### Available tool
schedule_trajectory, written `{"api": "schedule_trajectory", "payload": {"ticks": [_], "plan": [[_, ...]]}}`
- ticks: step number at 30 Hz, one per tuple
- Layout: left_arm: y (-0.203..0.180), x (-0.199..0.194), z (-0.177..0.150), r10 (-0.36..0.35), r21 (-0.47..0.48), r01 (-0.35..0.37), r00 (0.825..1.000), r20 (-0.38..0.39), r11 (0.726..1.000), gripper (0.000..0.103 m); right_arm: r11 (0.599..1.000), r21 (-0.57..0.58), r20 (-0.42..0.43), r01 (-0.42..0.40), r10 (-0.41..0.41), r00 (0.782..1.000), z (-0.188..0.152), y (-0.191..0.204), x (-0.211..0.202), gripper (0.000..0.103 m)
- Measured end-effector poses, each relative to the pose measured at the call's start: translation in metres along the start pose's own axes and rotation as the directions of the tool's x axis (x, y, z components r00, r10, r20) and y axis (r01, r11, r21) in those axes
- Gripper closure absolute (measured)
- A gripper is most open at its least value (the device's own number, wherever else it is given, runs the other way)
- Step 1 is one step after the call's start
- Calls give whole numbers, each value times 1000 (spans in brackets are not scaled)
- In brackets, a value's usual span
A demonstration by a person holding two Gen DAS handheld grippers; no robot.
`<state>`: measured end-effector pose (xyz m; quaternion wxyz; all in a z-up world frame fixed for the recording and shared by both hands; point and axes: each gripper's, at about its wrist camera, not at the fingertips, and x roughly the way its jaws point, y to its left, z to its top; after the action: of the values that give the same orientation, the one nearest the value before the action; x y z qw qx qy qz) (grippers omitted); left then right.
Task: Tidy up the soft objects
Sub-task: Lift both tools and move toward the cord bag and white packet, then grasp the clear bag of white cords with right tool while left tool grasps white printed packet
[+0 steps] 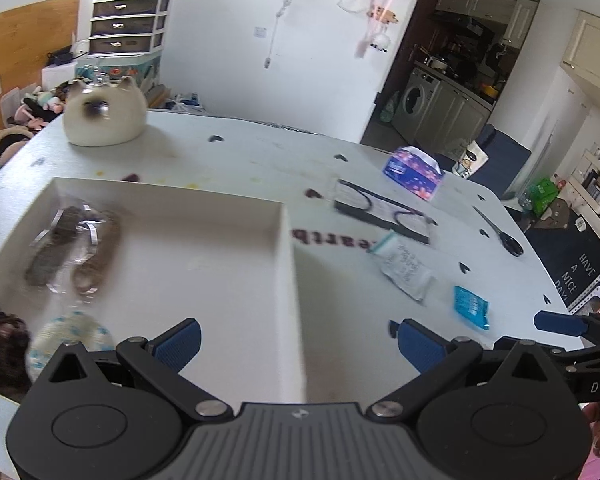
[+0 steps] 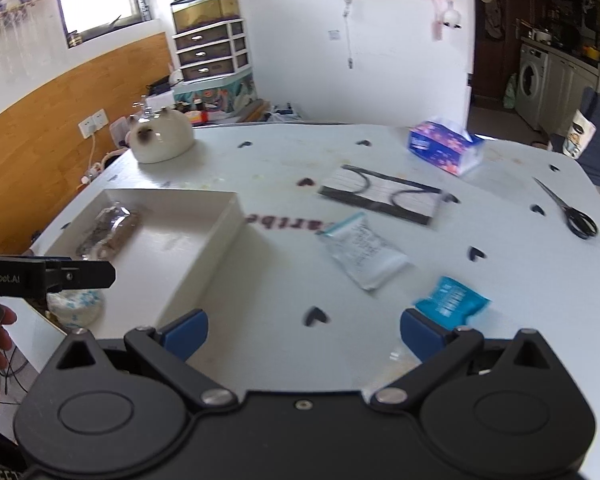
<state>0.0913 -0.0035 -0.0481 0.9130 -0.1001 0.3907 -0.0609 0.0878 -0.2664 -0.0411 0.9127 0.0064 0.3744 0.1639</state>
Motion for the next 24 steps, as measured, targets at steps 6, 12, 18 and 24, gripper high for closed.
{"api": "schedule_trajectory", "payload": {"ticks": [6, 12, 18, 24], "plan": [[-35, 18, -4, -15, 13, 15, 1000, -9, 1000, 0, 998, 37, -11, 49, -49, 999, -12, -37, -2, 0], [-65, 36, -1, -41, 48, 42, 999, -18, 998, 0, 994, 60, -47, 96, -94, 995, -27, -69, 6, 0], [-89, 49, 2, -61, 82, 63, 998, -24, 995, 0, 985, 145, -149, 89, -68, 987, -37, -89, 21, 0], [-104, 66, 11, -68, 116, 71, 997, -30, 991, 0, 975, 217, -270, 56, 4, 963, -40, -94, 48, 0]]}}
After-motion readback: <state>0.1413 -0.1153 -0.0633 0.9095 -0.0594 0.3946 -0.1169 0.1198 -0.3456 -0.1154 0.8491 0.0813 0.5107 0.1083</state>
